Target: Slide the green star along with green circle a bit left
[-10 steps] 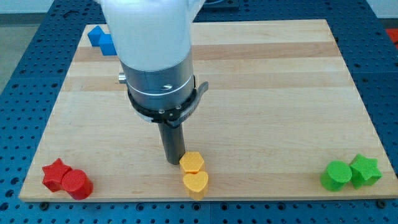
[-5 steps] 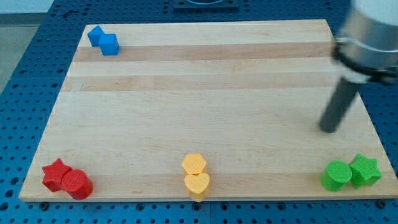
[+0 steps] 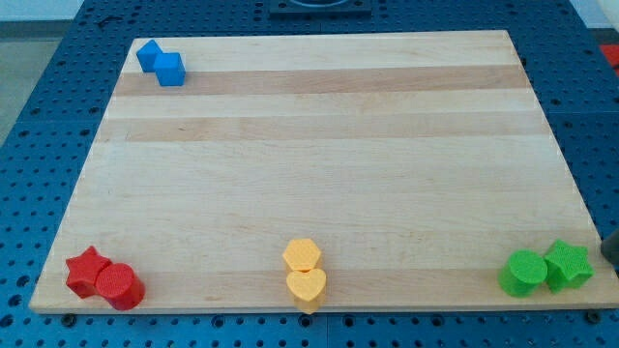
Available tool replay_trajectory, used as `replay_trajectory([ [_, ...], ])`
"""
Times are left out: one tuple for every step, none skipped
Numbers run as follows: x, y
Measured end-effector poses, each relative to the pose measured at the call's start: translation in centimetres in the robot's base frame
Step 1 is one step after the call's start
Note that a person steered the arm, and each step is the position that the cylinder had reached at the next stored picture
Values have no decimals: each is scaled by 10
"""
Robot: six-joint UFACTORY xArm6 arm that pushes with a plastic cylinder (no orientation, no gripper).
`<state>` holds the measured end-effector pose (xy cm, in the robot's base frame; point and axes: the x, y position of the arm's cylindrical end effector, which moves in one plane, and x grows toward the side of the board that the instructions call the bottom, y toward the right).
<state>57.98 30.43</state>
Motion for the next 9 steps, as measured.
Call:
replay_trajectory([
  [0, 0],
  [-5, -15],
  [-6, -49],
  [-6, -58],
  [-8, -30],
  [-6, 27],
  [-3, 29],
  [3, 13],
  [17, -8],
])
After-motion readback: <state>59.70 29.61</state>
